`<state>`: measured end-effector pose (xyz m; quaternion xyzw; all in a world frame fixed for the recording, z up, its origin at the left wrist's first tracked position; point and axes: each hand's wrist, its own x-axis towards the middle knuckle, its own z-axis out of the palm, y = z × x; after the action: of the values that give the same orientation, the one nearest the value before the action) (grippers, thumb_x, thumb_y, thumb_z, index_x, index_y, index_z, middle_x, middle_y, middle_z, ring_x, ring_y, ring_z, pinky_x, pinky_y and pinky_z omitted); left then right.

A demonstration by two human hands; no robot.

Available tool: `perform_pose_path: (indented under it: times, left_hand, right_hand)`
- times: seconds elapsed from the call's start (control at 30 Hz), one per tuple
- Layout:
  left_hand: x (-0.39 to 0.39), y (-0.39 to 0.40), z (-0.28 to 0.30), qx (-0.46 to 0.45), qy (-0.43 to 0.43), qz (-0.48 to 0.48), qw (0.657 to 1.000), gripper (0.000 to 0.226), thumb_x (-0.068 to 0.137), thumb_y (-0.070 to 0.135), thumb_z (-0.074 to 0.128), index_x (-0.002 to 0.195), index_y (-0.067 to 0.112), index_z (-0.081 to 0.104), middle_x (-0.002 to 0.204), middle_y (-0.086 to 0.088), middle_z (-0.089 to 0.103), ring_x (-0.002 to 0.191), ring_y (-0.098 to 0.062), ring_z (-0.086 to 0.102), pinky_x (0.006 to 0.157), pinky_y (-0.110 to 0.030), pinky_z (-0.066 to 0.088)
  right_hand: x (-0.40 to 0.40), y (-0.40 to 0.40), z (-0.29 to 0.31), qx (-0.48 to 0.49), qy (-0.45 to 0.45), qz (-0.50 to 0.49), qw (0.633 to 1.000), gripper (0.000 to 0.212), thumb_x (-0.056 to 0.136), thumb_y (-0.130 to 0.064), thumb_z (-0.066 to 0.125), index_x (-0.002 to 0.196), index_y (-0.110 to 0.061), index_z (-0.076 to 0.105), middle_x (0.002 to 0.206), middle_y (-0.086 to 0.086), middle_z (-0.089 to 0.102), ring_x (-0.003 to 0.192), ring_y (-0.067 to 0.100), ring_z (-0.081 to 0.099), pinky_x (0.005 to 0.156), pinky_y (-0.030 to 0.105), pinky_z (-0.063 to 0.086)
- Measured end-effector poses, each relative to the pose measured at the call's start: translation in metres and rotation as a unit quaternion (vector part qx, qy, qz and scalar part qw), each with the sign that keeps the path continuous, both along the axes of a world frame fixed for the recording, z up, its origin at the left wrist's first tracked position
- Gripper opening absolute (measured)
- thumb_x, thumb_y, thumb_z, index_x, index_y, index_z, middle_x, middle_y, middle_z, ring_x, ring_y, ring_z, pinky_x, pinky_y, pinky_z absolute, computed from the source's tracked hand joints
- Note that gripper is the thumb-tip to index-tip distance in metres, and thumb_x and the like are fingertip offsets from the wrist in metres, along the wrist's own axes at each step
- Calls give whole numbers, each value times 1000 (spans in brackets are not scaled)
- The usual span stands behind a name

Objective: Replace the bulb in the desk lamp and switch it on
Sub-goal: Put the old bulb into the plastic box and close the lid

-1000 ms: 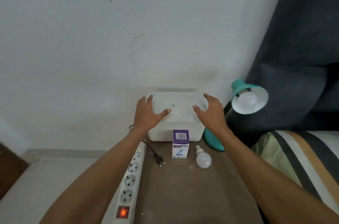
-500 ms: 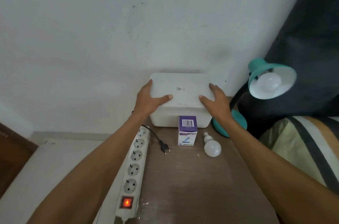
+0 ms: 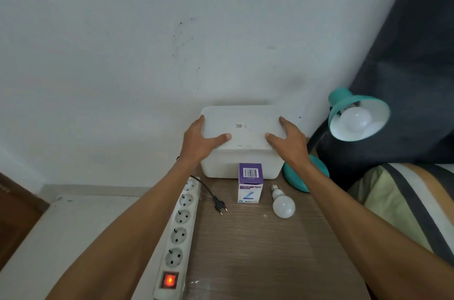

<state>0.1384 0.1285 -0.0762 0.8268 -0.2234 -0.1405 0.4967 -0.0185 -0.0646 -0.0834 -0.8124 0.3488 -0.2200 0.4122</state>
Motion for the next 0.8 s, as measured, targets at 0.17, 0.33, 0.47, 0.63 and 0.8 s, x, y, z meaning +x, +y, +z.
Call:
perform_pose_path:
  times: [0.17,0.33,0.47,0.63,0.8]
  left_hand:
    - [-3,1,11,-11,-12,1,1000,113,75,50,89,162,11,29,167,-5,31,152,-23,33,123,-37,30]
    - [-13,9,33,-31,-46,4,998,112,75,50,89,162,11,29,167,-4,32,152,-22,33,124,-39,30]
    - [-38,28,42,-43,-63,11,997,112,74,48,90,161,12,31,167,-3,32,153,-20,31,125,-36,28]
    - [-95,68,36,-42,-74,22,996,109,74,47,90,160,11,34,165,-3,36,151,-19,34,121,-31,30]
    - [-161,110,9,-28,-107,34,993,106,74,48,91,157,10,37,160,-3,43,144,-18,41,112,-22,29]
  right_hand:
    - [-1,2,12,-11,-4,-8,1000,74,91,-36,66,154,-15,32,160,9,31,147,26,28,121,41,22]
    - [-11,11,33,-30,-33,-15,999,74,90,-34,66,153,-14,34,158,11,35,144,27,32,119,45,27]
    - [-38,35,43,-54,-75,-30,995,73,88,-33,68,151,-11,38,155,10,40,143,25,36,118,41,29]
    - [-87,75,35,-64,-73,-49,994,72,87,-37,69,149,-13,41,151,7,45,138,24,42,114,39,35]
    - [-143,116,13,-63,-46,-59,995,74,86,-36,70,150,-14,39,147,8,48,132,25,47,109,40,40]
